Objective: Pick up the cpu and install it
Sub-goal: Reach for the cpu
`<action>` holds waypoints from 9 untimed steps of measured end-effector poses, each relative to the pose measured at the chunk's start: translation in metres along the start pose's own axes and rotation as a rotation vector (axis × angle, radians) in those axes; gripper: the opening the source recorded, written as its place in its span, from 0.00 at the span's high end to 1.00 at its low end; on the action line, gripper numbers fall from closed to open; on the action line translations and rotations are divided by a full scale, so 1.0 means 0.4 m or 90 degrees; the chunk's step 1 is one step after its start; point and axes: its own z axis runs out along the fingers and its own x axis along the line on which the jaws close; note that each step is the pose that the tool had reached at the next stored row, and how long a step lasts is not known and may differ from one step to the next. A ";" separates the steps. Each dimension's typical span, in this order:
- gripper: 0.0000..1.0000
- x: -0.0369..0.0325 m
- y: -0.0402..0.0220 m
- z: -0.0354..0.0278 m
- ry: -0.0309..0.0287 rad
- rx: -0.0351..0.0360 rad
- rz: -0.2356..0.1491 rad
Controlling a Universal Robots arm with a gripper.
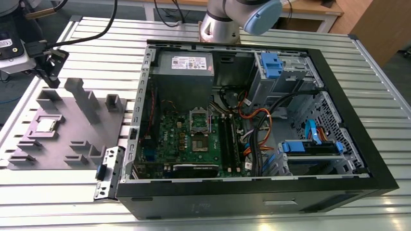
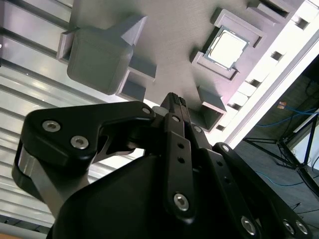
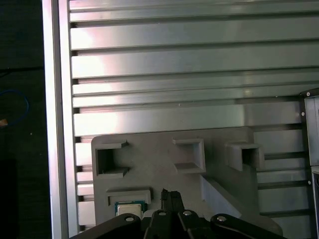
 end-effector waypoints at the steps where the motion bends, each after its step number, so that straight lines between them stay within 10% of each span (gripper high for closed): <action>1: 0.89 0.000 0.000 0.000 0.0000 0.0000 0.000; 9: 0.89 0.018 -0.004 0.000 -0.0001 0.0000 0.000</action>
